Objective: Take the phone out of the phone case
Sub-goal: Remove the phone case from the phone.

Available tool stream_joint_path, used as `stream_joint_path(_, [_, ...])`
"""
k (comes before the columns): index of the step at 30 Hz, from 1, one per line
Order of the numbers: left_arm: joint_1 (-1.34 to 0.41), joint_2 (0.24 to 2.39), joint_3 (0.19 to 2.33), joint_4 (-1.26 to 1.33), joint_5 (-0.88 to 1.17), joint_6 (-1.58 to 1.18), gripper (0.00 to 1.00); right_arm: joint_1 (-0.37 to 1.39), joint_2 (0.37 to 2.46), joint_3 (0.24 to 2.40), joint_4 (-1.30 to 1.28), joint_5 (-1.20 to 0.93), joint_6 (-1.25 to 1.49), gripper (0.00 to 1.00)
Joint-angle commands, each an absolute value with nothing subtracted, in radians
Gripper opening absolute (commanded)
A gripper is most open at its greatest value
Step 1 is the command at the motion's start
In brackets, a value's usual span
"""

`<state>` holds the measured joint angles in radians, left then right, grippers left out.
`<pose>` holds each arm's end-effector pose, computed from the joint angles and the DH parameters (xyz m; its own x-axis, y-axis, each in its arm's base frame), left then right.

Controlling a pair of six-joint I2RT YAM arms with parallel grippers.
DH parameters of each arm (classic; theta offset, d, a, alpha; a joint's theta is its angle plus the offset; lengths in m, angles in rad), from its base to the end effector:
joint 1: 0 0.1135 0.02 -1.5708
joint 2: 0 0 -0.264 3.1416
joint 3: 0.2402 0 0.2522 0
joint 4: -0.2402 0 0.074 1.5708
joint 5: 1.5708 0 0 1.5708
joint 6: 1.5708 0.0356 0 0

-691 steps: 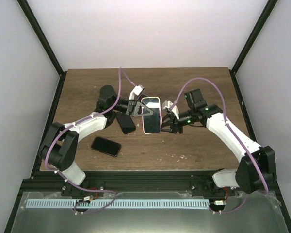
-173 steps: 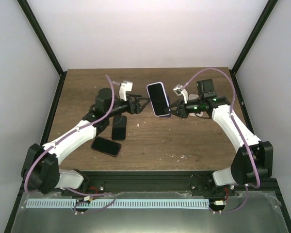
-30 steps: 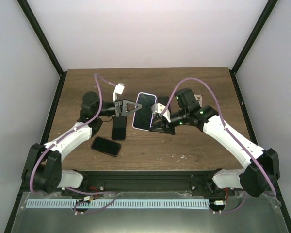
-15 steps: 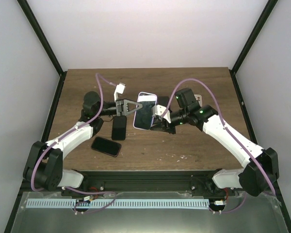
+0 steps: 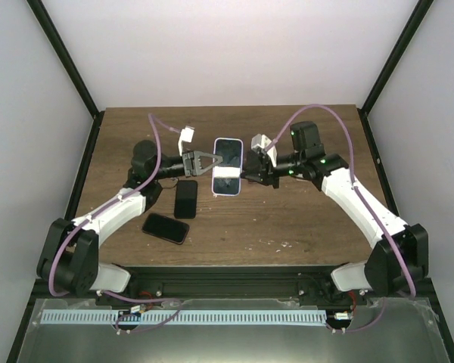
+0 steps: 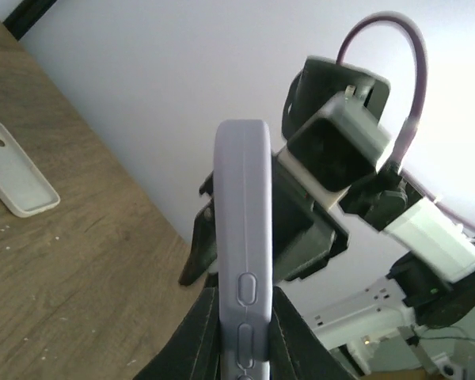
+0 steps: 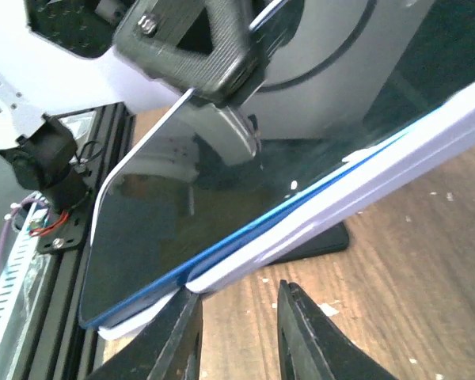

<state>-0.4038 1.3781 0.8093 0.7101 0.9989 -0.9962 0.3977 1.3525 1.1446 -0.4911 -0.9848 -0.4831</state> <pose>0.2646 -0.1456 0.3044 -0.7507 -0.1733 -0.6375 0.6404 0.0463 -0.7667 0.2528 0.1383 0.3191 -0.1527 -0.3428 -0.9269 -0.9860 0.1170 0.1192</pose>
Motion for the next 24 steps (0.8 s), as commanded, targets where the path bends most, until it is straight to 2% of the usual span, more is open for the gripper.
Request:
stream_joint_path(1, [-0.492,1.379,0.831,0.695,1.194,-1.035,0.00,0.370,1.420,1.252,-0.257,-0.903,-0.349,0.27])
stream_joint_path(10, [-0.512,1.383,0.827,0.694,1.175,-1.017,0.00,0.368,1.473,1.292,-0.252,-0.962,-0.269,0.36])
stream_joint_path(24, [-0.513,1.388,0.815,0.735,1.053,-0.984,0.00,0.373,1.430,1.170,-0.400,-1.280,-0.278,0.45])
